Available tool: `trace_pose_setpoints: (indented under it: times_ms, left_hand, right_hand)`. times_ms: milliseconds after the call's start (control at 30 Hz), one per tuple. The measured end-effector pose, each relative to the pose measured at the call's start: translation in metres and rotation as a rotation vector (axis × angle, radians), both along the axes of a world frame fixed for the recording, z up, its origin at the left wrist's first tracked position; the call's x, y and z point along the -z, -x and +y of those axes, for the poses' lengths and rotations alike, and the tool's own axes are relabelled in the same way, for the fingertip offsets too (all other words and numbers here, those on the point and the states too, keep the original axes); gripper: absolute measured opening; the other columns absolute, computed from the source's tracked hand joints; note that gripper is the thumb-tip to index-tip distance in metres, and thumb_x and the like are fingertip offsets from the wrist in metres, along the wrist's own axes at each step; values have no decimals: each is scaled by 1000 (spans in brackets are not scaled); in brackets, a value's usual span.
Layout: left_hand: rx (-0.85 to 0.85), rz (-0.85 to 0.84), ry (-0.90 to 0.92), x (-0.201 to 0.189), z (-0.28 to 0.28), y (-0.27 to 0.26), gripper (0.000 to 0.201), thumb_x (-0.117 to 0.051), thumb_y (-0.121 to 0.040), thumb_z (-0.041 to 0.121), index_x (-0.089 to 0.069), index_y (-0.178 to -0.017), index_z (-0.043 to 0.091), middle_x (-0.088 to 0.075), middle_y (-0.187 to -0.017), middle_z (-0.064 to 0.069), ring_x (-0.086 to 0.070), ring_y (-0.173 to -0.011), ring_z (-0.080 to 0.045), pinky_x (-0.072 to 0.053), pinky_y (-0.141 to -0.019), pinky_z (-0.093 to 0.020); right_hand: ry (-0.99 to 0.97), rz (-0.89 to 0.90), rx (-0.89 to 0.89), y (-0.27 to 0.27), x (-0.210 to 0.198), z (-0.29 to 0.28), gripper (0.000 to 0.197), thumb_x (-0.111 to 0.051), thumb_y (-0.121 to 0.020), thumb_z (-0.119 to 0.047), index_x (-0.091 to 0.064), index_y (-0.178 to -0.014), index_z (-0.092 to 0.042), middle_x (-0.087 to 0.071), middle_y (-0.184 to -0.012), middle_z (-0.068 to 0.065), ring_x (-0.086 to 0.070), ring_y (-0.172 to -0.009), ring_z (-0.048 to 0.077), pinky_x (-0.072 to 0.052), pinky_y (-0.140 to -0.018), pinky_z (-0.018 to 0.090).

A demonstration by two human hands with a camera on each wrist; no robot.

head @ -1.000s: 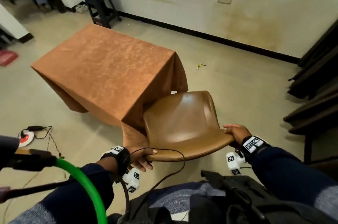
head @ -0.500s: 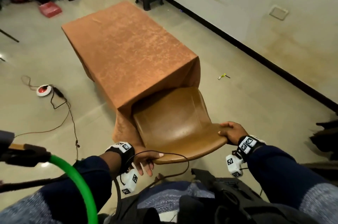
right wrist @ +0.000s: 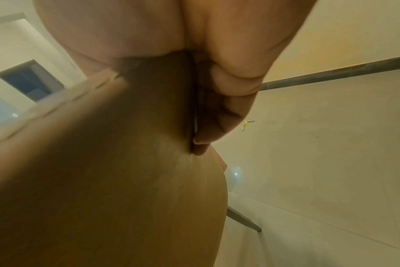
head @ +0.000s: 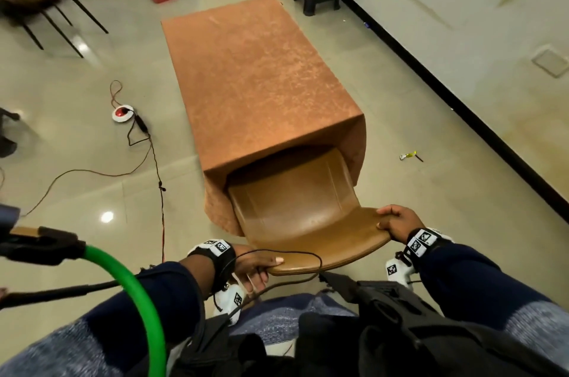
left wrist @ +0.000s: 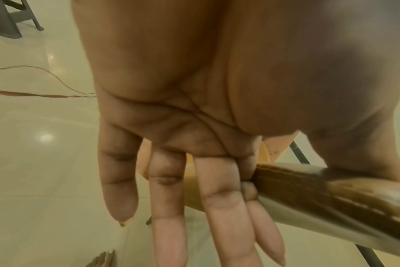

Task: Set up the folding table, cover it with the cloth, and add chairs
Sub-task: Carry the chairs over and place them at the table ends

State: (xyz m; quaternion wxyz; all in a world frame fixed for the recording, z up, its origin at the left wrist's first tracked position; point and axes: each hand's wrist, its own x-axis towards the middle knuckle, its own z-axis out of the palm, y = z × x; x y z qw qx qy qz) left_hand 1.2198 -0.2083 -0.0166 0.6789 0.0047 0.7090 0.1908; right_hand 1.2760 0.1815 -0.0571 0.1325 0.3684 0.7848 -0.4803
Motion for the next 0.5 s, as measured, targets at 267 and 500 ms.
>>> trace_pose_setpoints:
  times_ms: [267, 500]
  left_hand:
    - [8, 68, -24, 11, 12, 6, 58, -47, -83, 82, -66, -86, 27, -71, -82, 9, -66, -80, -15, -51, -89, -31]
    - [210, 200, -113, 23, -29, 68, 49, -54, -91, 67, -66, -88, 20, -73, -69, -3, -67, -73, -17, -52, -71, -23]
  right_hand:
    - [15, -73, -69, 19, -2, 23, 25, -76, -77, 4, -74, -93, -14, -71, -92, 11, -63, -73, 24, -50, -68, 28]
    - [-318, -346, -206, 42, -16, 1, 18, -76, -78, -15, -73, -94, -20, -71, -101, 7, -62, -82, 22, -50, -72, 26]
